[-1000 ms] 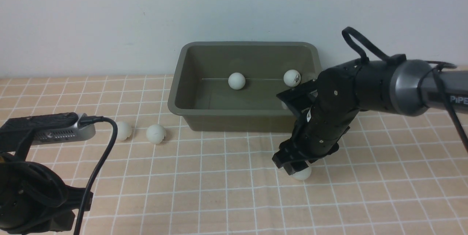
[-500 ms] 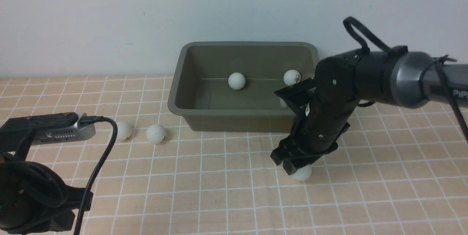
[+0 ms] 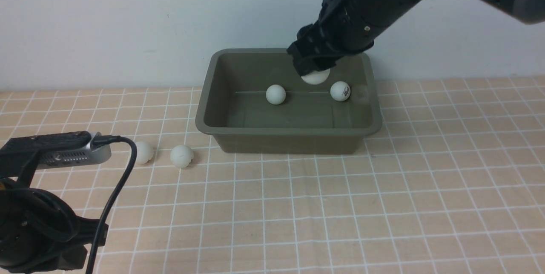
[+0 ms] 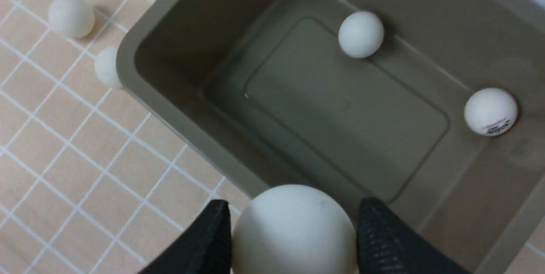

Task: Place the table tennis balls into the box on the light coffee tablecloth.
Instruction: 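Release the ping pong ball into the bin and lift the gripper away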

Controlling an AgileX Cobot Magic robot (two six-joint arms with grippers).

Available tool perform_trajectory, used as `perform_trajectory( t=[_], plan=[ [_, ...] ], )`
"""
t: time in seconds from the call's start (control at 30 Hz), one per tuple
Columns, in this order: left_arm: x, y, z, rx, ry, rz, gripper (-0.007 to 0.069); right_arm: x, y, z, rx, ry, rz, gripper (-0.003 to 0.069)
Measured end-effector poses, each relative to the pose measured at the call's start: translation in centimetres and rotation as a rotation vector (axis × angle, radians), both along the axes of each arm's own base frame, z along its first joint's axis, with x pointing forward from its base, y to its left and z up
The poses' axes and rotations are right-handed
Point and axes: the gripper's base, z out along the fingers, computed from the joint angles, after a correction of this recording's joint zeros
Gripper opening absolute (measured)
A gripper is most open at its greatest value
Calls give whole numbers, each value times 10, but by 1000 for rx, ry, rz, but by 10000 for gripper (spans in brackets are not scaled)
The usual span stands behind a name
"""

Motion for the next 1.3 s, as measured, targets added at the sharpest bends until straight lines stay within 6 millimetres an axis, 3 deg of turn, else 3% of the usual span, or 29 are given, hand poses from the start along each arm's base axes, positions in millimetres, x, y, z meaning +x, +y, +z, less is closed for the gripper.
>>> perform_trajectory(
  t=[0.13, 0.37, 0.57, 0.7, 1.3],
  plan=[
    [0, 0, 0, 0, 0, 0, -69, 14, 1, -14, -62, -46, -7, 348],
    [0, 0, 0, 0, 1, 0, -69, 49, 13, -74, -160, -85, 0, 348],
    [0, 0, 0, 0, 3, -1, -69, 59, 18, -112, -198, -28, 0, 348],
    [0, 0, 0, 0, 3, -1, -69, 61, 19, -120, -195, -11, -14, 348],
    [0, 0, 0, 0, 3, -1, -69, 61, 19, -121, -188, -1, -30, 367]
  ],
)
